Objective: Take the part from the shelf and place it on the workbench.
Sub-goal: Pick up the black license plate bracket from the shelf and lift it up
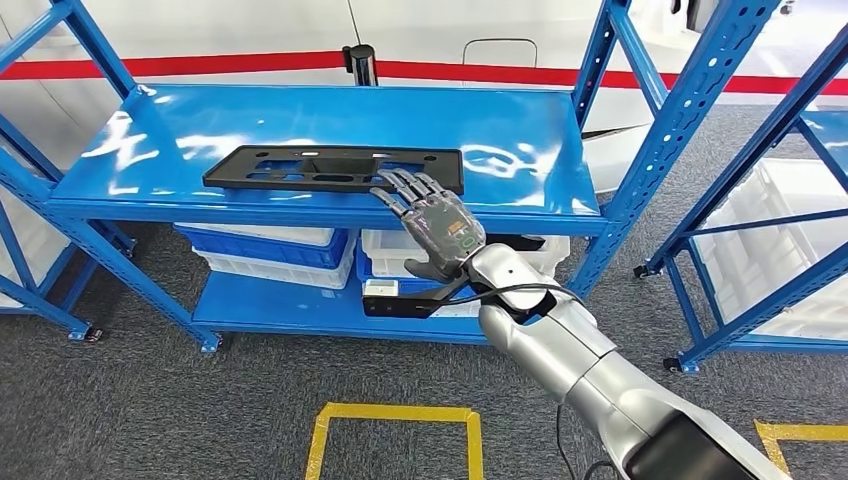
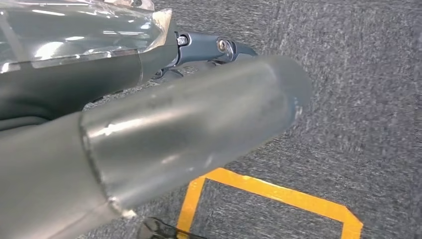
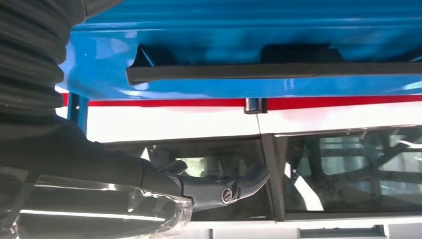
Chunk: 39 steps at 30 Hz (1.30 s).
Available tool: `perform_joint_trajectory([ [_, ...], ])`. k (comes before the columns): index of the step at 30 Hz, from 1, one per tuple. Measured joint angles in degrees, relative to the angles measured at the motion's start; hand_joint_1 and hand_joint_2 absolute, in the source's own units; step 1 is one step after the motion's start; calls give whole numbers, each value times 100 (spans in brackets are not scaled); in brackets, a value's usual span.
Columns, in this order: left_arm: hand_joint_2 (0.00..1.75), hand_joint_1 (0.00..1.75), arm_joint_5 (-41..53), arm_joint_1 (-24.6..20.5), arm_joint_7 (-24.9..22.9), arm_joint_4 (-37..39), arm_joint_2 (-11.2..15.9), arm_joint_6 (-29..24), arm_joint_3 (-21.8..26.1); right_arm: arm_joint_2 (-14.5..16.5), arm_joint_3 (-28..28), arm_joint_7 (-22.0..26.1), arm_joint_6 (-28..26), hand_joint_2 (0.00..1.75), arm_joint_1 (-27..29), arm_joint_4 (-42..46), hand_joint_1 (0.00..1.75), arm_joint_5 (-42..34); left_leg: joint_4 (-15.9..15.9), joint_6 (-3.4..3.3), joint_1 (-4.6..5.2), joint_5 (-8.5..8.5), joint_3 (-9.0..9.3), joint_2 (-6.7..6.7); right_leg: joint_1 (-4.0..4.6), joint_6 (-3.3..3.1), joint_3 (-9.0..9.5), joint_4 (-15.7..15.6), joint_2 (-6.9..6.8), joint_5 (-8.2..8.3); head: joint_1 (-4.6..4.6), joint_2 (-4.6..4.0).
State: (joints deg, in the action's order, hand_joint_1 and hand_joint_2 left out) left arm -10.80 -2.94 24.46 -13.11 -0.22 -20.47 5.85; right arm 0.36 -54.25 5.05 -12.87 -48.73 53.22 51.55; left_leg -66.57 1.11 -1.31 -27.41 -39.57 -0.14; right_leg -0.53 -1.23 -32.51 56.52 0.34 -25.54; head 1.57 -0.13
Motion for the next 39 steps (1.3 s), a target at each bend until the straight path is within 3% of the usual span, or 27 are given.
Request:
perform_joint_trajectory([
  [2,0,0,1,-8,-1,-1,4,-1,1,50,2,-26,-2,175,-73,-101,0,14,706,-44,17,306,332,-1,31,51,49,5,11,-56,-4,0],
  [3,0,0,3,-12,-1,-1,2,-1,1,71,4,-28,-4,175,-110,-158,0,21,879,-72,31,341,424,-3,45,80,59,4,16,-77,-5,0],
  [7,0,0,24,-14,-5,-2,-12,1,1,114,22,-29,-28,175,-171,-321,0,30,976,-205,43,316,526,-8,59,186,17,91,12,-163,-9,0],
  [9,0,0,44,-19,-10,-2,-18,3,1,119,38,-29,-47,175,-187,-370,0,24,1009,-274,25,307,579,-3,52,195,-269,619,2,-369,-14,0],
  [11,0,0,50,-26,-17,-2,-18,9,1,109,44,-29,-57,175,-183,-419,0,21,1010,-316,30,272,605,-4,45,188,-737,1430,2,-629,-17,0],
  [13,0,0,50,-22,-27,-2,-20,16,1,91,45,-29,-57,175,-162,-461,0,21,1009,-325,35,241,630,-11,40,216,-1042,1869,2,-702,-18,0],
  [15,0,0,51,-19,-33,-2,-24,29,1,80,50,-29,-57,175,-153,-486,0,20,1008,-309,34,201,682,-25,30,286,-971,1554,-2,-467,-17,0],
  [17,0,0,54,-22,-36,-2,-31,46,1,77,65,-29,-57,175,-158,-502,0,15,1006,-269,38,135,763,-36,16,345,-616,703,-20,-52,-22,0],
  [19,0,0,58,-29,-39,-2,-34,52,1,78,80,-32,-57,175,-170,-513,0,8,998,-209,60,56,823,-39,20,301,-326,117,-34,188,-22,0],
  [23,0,0,62,-40,-55,-4,-36,56,-1,75,113,-44,-58,175,-186,-532,0,5,947,-89,28,-63,841,-17,10,121,-220,9,-18,188,-24,0],
  [25,0,0,67,-49,-57,-7,-35,58,-2,85,131,-52,-58,175,-196,-532,0,5,503,-32,10,-286,635,-5,-23,38,-151,-15,-11,161,-7,0],
  [27,0,0,68,-50,-59,-7,-29,58,-1,87,134,-64,-57,175,-194,-536,0,5,-287,8,6,-596,197,-3,-14,-17,-106,-15,-10,116,6,0],
  [28,0,0,68,-44,-60,-6,-27,58,-1,87,134,-70,-57,175,-187,-539,0,5,-593,21,5,-662,-16,-3,-10,-26,-89,-14,-8,95,4,0],
  [29,0,0,68,-37,-61,-5,-27,58,-1,86,134,-75,-57,175,-181,-544,0,5,-706,24,4,-617,-142,-2,-6,-27,-68,-13,-3,73,5,0],
  [30,0,0,68,-32,-62,-5,-26,57,-1,86,135,-80,-57,175,-177,-547,0,5,-592,20,3,-451,-155,-1,-5,-19,-37,-13,2,48,4,0],
  [32,0,0,68,-32,-62,-5,-22,54,0,87,140,-86,-56,175,-179,-551,0,5,153,-7,2,49,116,6,-2,15,42,-12,11,-9,5,0],
  [33,0,0,68,-36,-61,-6,-20,53,0,86,143,-88,-56,175,-185,-551,0,5,534,-26,10,220,283,9,17,44,69,-8,16,-41,3,0],
  [35,0,0,68,-45,-60,-7,-21,51,-1,84,148,-88,-55,175,-194,-552,0,7,905,-76,33,309,470,5,53,103,86,-10,23,-86,-2,0],
  [39,0,0,66,-49,-60,-8,-27,50,1,81,161,-89,-56,175,-209,-550,0,14,962,-223,52,293,549,-5,61,205,3,143,16,-187,-7,0],
])
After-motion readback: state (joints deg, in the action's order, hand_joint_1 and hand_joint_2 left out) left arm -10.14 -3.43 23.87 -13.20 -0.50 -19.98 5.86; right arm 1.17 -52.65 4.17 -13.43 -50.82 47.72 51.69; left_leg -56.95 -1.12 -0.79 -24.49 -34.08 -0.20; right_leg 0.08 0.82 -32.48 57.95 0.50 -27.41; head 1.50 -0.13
